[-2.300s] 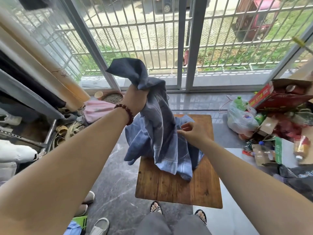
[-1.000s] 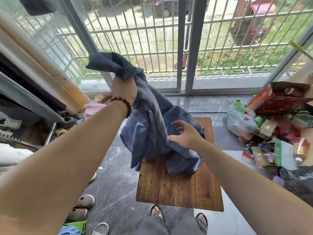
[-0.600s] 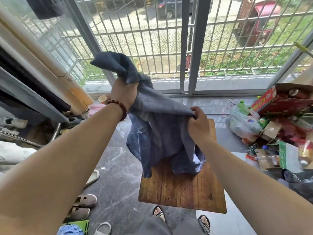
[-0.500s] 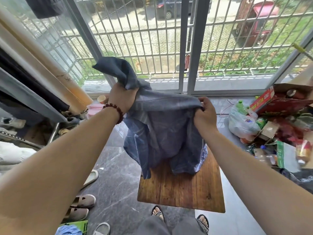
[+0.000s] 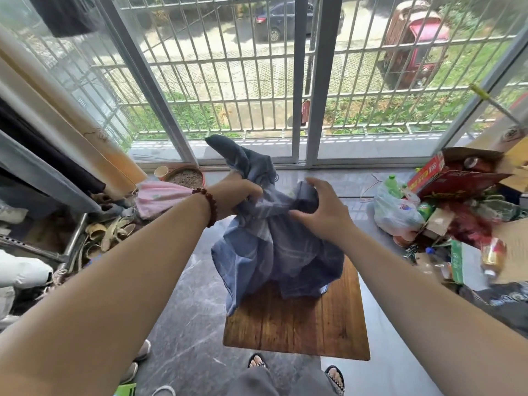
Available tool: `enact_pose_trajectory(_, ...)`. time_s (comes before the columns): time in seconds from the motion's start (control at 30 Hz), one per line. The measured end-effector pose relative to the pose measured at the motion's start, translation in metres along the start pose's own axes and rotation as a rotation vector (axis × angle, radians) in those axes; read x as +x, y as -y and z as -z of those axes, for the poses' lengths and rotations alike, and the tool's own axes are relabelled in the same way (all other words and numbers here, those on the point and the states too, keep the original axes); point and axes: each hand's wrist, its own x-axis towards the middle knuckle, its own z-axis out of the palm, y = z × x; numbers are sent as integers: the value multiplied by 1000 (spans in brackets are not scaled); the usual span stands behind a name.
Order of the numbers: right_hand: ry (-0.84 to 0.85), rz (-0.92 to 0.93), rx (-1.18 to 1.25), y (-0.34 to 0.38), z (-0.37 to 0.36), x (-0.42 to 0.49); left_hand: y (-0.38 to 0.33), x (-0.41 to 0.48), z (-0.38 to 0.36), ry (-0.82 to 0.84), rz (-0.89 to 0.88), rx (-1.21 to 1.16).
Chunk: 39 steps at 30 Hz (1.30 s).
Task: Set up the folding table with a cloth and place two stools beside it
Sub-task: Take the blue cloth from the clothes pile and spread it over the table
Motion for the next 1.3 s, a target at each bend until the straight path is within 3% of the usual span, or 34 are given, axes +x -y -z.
enact_pose_trajectory(0.1, 154, 152, -101, 14, -11, -9, -2, 3, -9, 31, -16, -26)
enact_pose_trajectory(0.23, -46, 171, -76, 28, -6, -9, -2, -4, -13, 195, -146, -40)
enact_pose_trajectory(0.3, -83, 115, 46, 31, -1, -6, 3, -10, -15, 219, -254, 70)
enact_pose_trajectory(0.37, -84, 61, 177, 33, 3, -2, 13, -9, -20, 132, -254, 215)
enact_pose_trajectory(0.43, -108, 74, 206, 29, 6, 2, 20, -8, -24, -17, -237, 475)
enact_pose_trajectory(0.5, -173, 32, 216, 22, 14, 4, 27, -2, -23, -147, -217, 576)
enact_pose_trajectory(0.73, -284, -228, 398, 3, 37, 3, 27, -1, -17, -212, -102, 226)
enact_pose_trajectory(0.83, -275, -293, 427, -1, 39, 1, 28, -5, -25, -96, -67, 4)
enact_pose_trajectory(0.9, -267, -295, 375, -4, 40, 0, 29, -5, -25, -89, -102, 172)
enact_pose_trajectory(1.0, -262, -343, 316, -10, 42, 0, 40, 5, -25, -258, -162, 545)
enact_pose_trajectory(1.17, -163, -408, 125, -16, 41, 1, 34, 11, -26, -224, -262, 544)
enact_pose_trajectory(1.3, -63, -320, 140, -16, 30, 1, 29, 11, -28, -159, -348, 600)
